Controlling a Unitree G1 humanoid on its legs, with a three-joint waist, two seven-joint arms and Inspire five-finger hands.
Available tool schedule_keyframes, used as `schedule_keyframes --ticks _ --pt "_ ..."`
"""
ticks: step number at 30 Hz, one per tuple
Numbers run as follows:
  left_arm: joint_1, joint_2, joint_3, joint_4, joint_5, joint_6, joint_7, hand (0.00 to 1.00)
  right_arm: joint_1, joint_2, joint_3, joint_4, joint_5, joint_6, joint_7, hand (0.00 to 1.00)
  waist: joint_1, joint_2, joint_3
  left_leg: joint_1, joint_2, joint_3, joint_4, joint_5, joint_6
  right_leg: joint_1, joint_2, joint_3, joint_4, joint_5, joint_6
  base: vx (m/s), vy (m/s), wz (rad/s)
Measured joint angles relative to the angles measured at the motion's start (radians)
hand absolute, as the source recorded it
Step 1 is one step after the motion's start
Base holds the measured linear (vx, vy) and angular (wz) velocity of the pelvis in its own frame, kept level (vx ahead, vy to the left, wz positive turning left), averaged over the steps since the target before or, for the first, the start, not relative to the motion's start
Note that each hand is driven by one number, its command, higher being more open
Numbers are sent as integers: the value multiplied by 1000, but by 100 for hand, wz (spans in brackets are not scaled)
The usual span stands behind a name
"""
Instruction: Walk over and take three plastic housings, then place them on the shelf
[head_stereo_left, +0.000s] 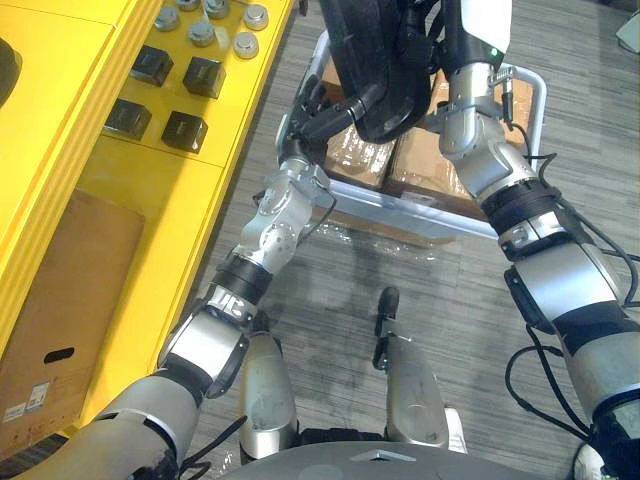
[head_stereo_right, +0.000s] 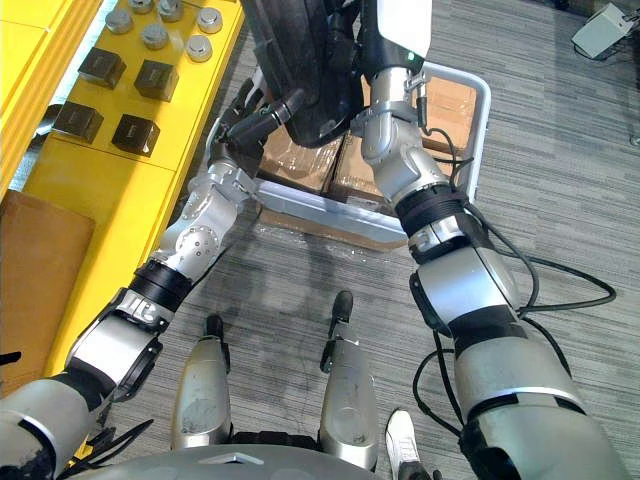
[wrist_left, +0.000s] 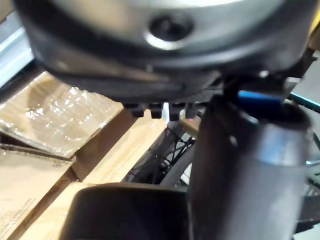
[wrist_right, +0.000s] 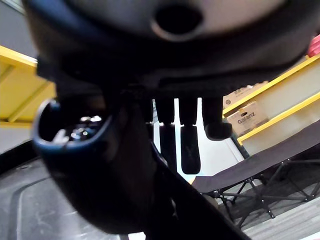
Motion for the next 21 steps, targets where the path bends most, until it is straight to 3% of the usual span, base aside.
schedule_keyframes --ticks 6,11,12,16,21 --pt "-21 4 47 6 -1 -35 48 100 78 29 0 3 -10 -44 0 0 -2 -19 10 17 -5 0 -29 12 1 4 -1 1 -4 0 0 38 3 1" --pt "-23 2 68 35 -24 -34 11 100 124 41 0 3 -22 -71 0 0 -3 -21 11 18 -8 1 -31 13 1 4 -2 2 -4 0 0 0 0 0" --pt "-23 3 70 36 -33 -34 6 0 127 41 0 3 -24 -72 0 0 -3 -22 11 18 -8 1 -32 13 1 4 -2 2 -4 -1 -1 0 0 0" --pt "-23 2 67 37 -45 -16 -60 0 162 48 -2 0 -31 -102 -1 0 -5 -30 16 21 -11 1 -32 13 3 7 -4 3 -5 -2 -1 0 0 0" --pt "-24 10 28 67 -35 107 -119 0 204 81 3 -8 -38 -131 -15 0 -15 -30 16 38 -15 5 -43 13 4 18 -8 6 -10 -2 -1 0 0 0"
